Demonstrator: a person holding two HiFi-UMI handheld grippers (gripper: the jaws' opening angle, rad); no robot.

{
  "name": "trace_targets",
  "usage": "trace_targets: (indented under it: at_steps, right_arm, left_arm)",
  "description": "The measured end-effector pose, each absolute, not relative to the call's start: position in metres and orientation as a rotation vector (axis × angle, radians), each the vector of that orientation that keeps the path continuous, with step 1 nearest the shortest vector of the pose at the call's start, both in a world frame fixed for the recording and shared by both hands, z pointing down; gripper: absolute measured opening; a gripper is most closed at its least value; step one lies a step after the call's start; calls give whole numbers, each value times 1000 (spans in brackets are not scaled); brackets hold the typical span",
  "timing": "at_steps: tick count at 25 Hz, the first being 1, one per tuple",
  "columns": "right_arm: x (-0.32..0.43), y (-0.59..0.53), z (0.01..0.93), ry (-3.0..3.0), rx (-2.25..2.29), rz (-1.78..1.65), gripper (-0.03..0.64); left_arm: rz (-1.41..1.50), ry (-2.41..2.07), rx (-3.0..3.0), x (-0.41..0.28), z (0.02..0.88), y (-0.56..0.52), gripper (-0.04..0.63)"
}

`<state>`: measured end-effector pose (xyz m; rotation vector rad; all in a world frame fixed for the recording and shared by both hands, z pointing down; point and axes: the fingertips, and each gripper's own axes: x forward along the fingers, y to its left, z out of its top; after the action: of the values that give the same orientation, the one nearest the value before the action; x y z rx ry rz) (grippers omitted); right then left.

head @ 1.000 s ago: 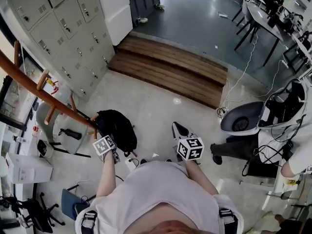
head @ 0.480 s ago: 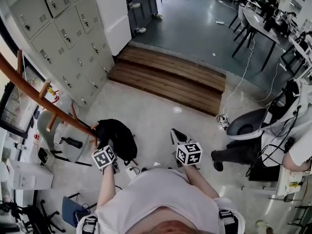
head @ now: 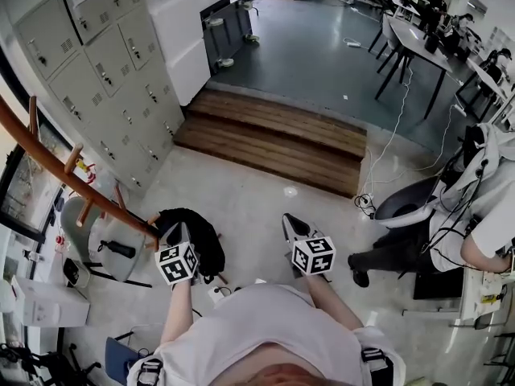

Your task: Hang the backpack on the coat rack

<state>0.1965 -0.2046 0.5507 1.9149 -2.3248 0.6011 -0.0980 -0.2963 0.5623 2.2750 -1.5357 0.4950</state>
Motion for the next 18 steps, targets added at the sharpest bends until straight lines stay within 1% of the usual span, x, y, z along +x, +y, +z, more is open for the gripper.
trace_targets:
  at_steps: [4,8,18]
  right_arm:
    - [208,-203,542,-2314,1956,581,9]
    - [219,-200,531,-2304,2010,561,8]
    - [234,-187,503,-2270,2137,393,8]
  left_arm:
    - [352,-1510,2400,-69,533,-299,12]
    - [178,-1538,2445,-54,511,-298,12]
    - [61,-1544,2607,-23,489,-278,11]
